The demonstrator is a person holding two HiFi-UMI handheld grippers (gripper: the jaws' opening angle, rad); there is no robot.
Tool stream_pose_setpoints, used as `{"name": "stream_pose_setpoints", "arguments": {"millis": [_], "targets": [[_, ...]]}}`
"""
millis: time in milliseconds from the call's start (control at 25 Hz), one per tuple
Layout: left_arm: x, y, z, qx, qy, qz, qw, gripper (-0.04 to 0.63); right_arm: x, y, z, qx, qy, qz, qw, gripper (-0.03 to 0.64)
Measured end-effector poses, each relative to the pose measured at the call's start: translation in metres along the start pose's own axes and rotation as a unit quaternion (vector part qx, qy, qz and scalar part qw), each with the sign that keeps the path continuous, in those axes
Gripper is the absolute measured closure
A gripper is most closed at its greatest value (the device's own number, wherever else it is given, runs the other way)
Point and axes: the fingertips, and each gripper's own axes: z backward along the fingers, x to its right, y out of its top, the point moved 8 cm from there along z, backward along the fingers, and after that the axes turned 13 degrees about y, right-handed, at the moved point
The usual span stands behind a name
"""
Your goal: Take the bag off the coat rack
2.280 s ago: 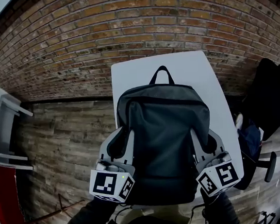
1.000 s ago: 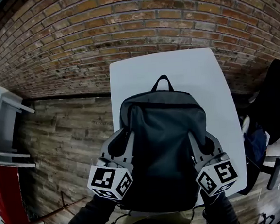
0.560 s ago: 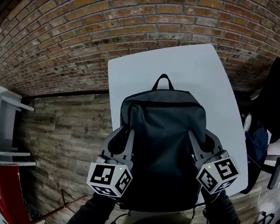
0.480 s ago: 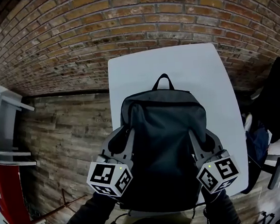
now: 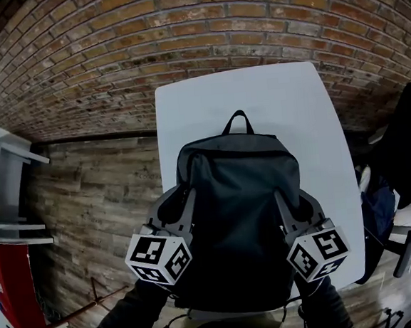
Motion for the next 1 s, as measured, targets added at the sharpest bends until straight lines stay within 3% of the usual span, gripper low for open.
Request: {"name": "stream_pose_setpoints", "arguments": {"millis": [320, 520, 680, 1000], "targets": [[0.0, 0.002, 0.001, 0.0, 0.012, -0.005, 0.9999, 0.52, 0.001, -0.001, -0.001, -0.005, -0.009, 0.002, 1.0, 0.557], [-0.003, 0.005, 0.006, 0.006, 0.025, -0.003, 0.9997, 0.5, 0.0, -0.002, -0.002, -0.006, -0.016, 0.01, 1.0, 0.491], [-0.003, 0.006, 0.012, 0.01, 0.023, -0.006, 0.9997, 0.499, -0.001, 0.0, -0.001, 0.0, -0.022, 0.015, 1.0, 0.454], [-0.002, 0.007, 0.027, 0.017, 0.01, -0.004, 0.9998, 0.5, -0.013, 0.009, 0.018, 0.034, -0.044, 0.034, 0.998, 0.443]]}}
